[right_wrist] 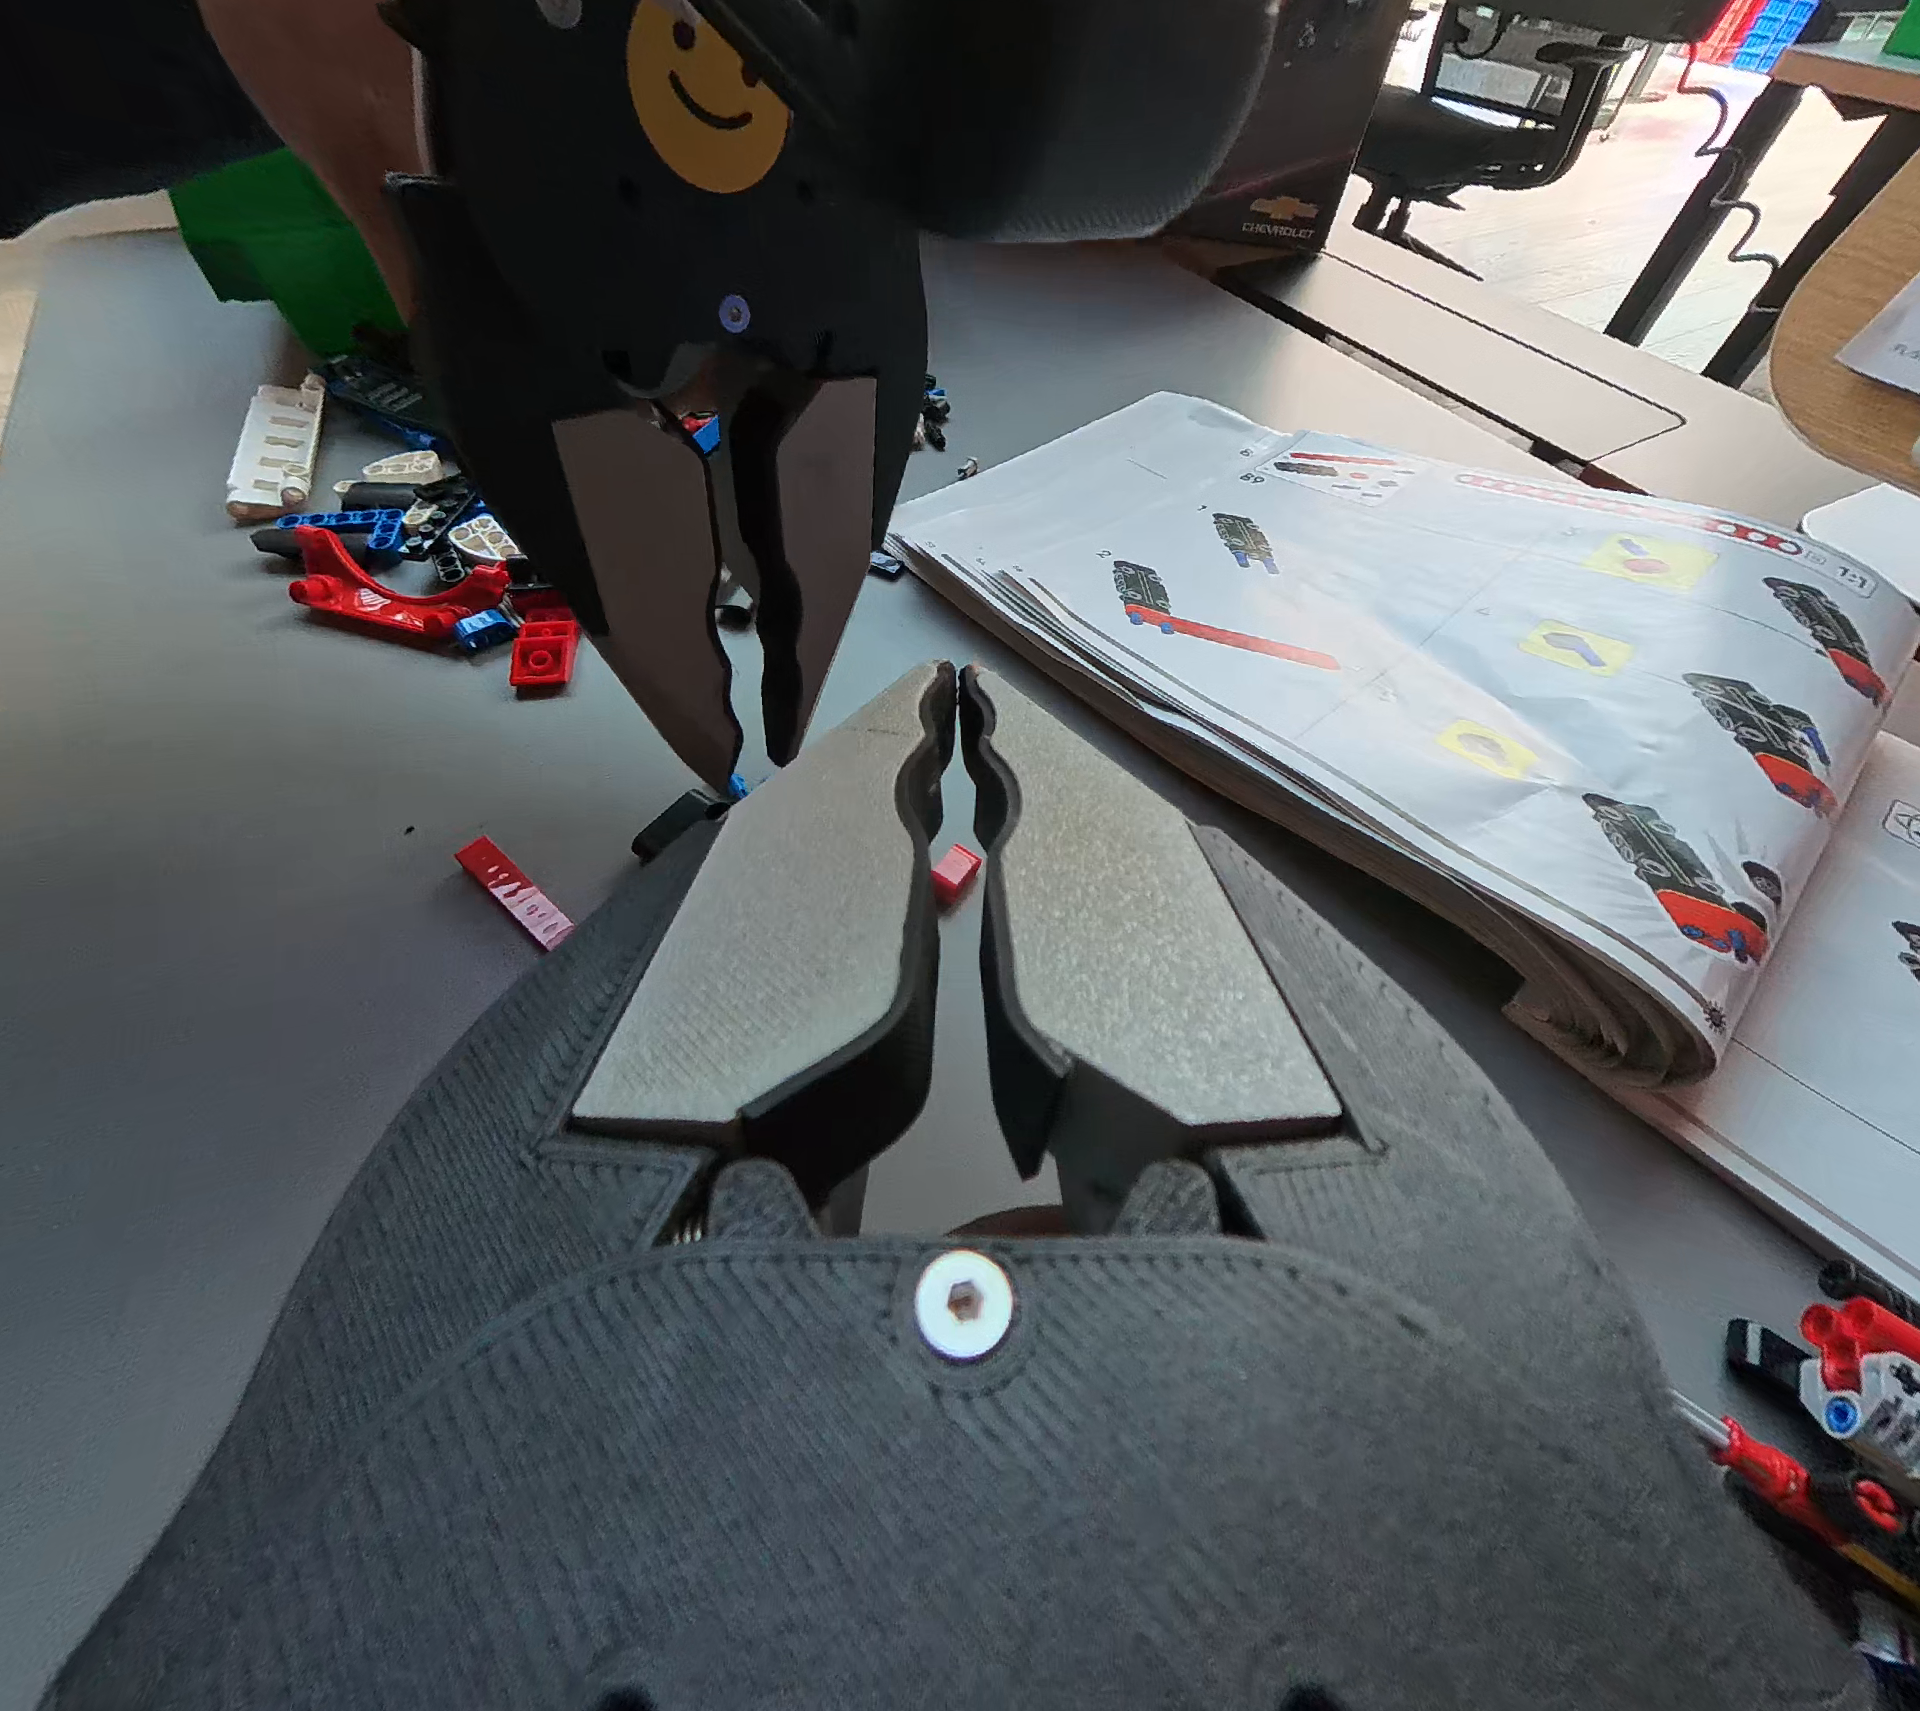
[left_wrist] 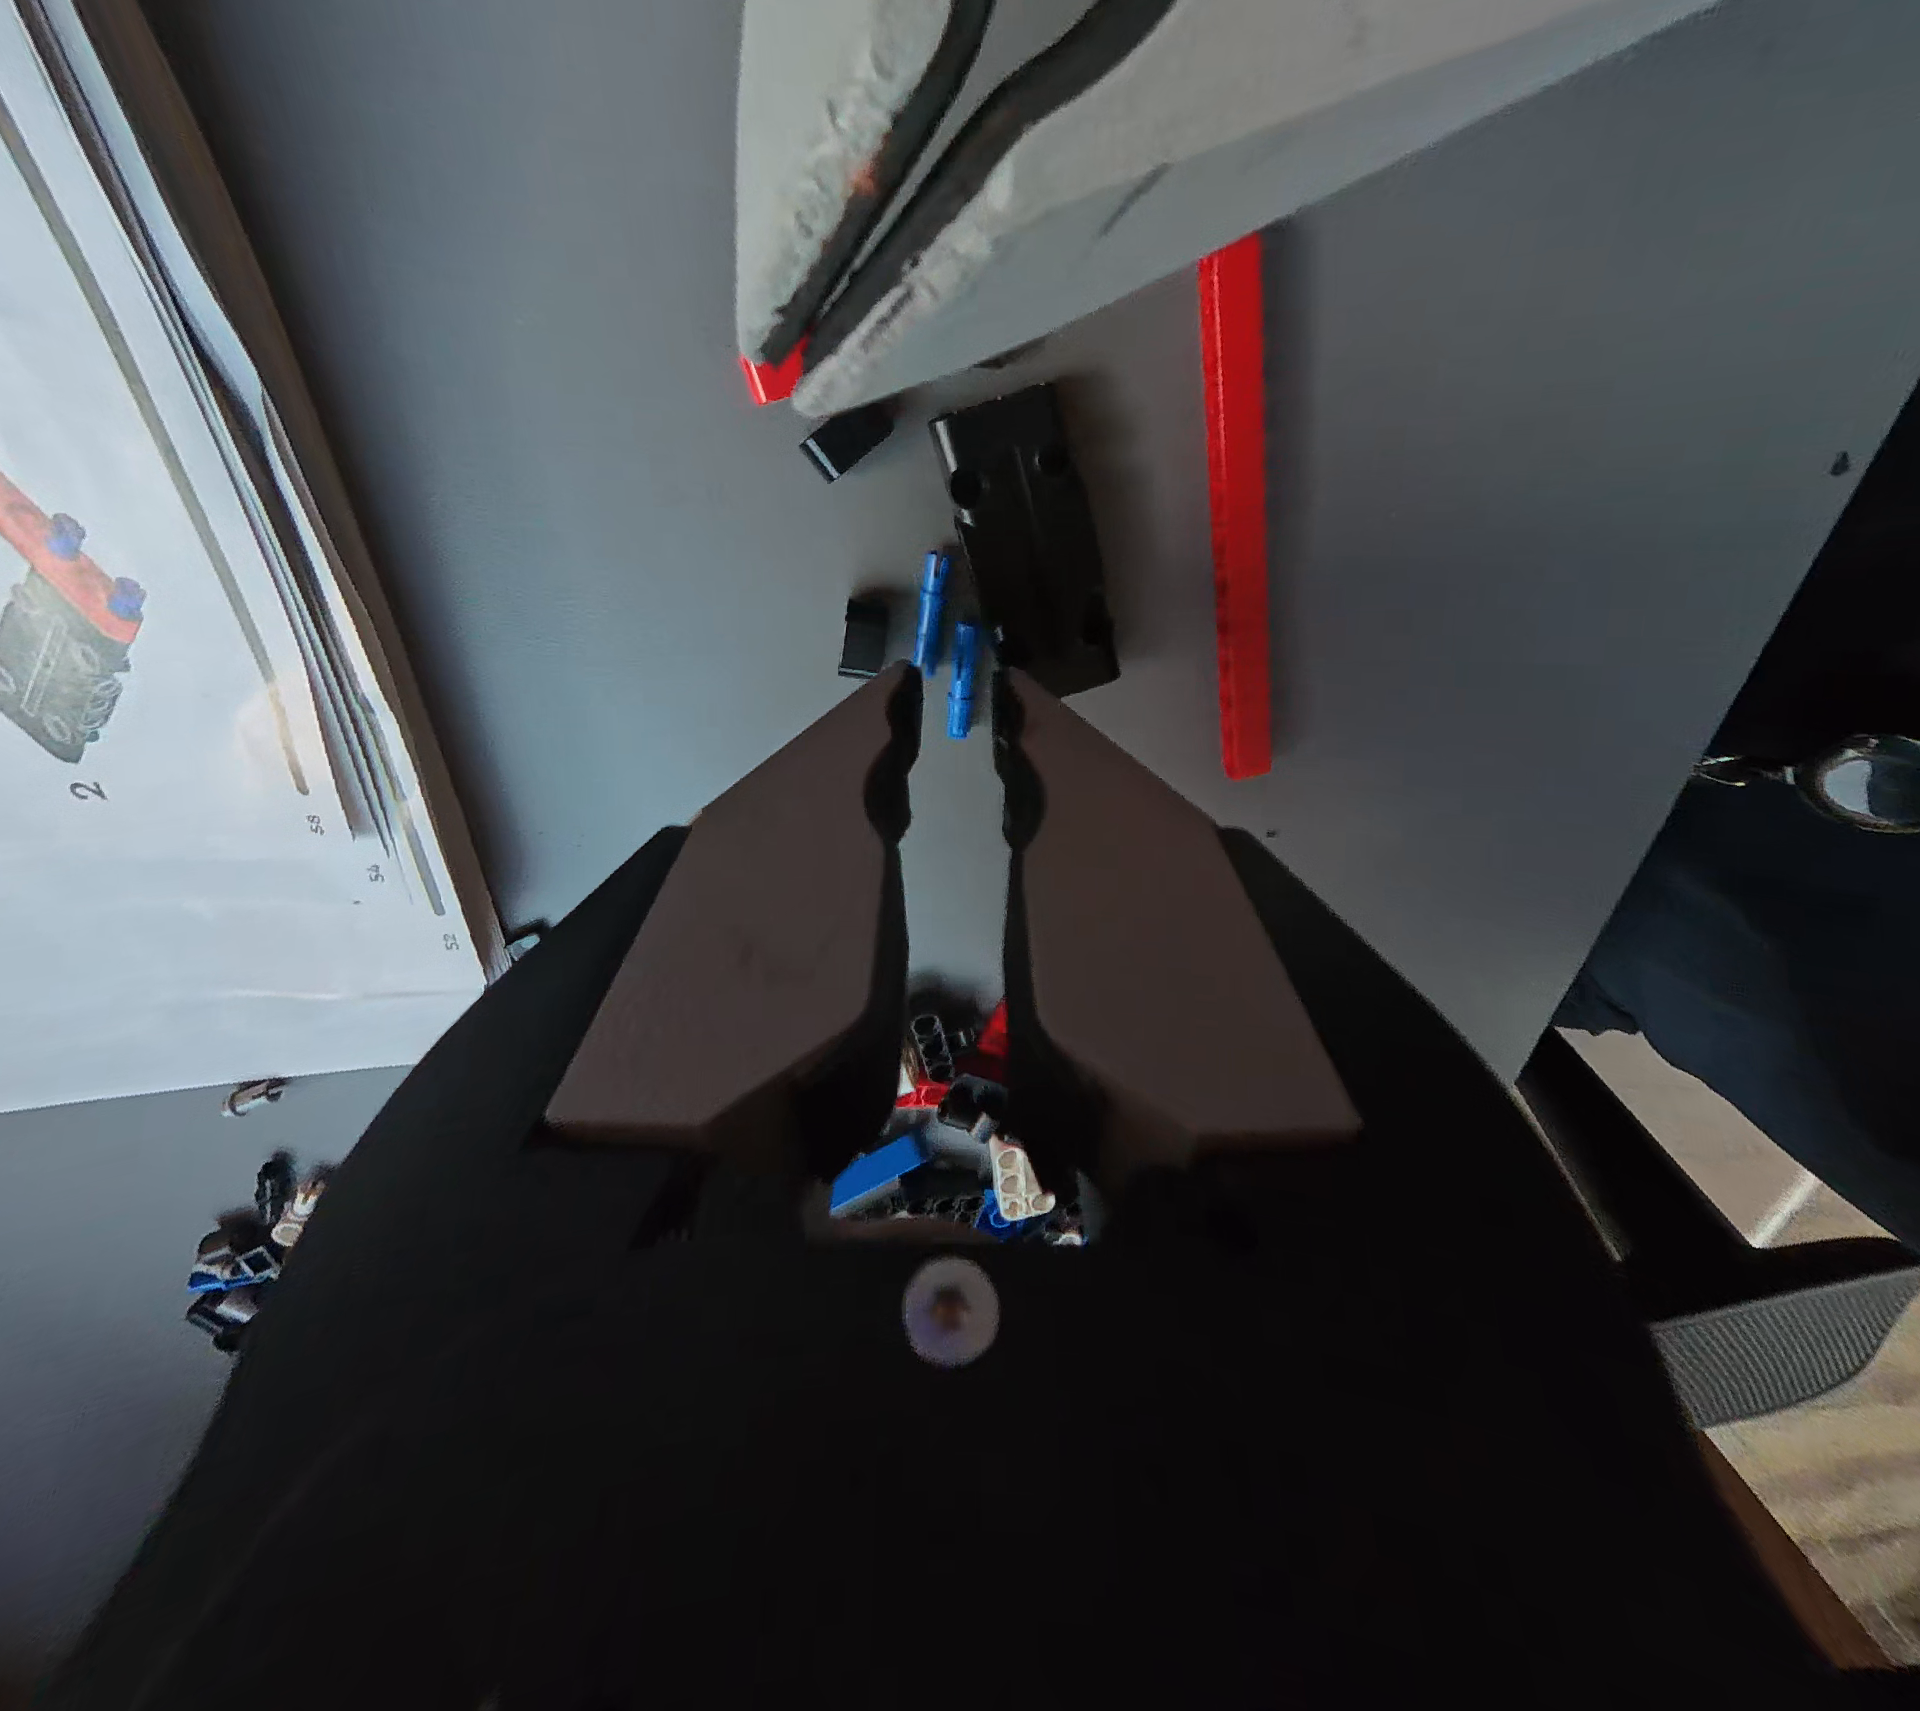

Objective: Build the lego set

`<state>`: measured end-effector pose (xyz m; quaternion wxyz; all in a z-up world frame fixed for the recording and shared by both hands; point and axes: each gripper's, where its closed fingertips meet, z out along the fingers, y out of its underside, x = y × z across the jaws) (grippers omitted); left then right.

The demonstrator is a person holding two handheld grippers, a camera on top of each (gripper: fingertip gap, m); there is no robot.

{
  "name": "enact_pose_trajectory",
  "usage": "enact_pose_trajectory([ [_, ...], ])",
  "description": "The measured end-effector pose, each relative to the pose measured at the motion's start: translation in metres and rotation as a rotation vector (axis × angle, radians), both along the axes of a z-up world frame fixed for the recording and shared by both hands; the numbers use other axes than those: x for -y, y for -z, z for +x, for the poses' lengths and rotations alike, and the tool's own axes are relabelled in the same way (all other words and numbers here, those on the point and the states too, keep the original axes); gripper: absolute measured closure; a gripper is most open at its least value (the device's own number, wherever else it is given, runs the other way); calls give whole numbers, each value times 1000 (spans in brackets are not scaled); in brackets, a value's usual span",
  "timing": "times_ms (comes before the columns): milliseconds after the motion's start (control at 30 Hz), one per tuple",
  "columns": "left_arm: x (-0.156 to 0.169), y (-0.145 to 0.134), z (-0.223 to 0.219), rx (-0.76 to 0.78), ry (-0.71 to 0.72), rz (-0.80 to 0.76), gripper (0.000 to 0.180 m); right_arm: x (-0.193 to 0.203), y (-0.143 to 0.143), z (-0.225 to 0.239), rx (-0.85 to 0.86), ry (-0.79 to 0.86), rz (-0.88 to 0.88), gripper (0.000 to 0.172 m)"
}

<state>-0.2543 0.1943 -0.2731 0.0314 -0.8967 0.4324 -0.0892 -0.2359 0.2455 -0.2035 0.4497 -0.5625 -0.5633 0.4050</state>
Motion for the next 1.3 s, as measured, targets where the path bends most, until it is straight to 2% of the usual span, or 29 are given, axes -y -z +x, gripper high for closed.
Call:
enact_pose_trajectory([
  [300, 9, -17, -26, -24, -47, 45, 166, 0, 1, 0, 2, 2, 1, 172],
  [433, 20, -37, -48, -21, -101, 104, 166, -1, 0, 0, -2, 4, -1, 172],
  [700, 32, -92, -157, -104, -373, 227, 157, 3, 2, -2, 10, -5, 15, 172],
  [800, 29, -100, -199, -141, -503, 270, 156, 1, 3, -2, 12, 0, 5, 172],
  [900, 33, -91, -224, -220, -553, 247, 157, -1, 5, -1, 15, 6, -5, 172],
  [1100, 42, -46, -239, -357, -486, 98, 159, -1, 6, -2, 18, 8, -5, 172],
  [1300, 37, -23, -253, -394, -475, 9, 165, -2, 5, -1, 12, 11, -14, 172],
])
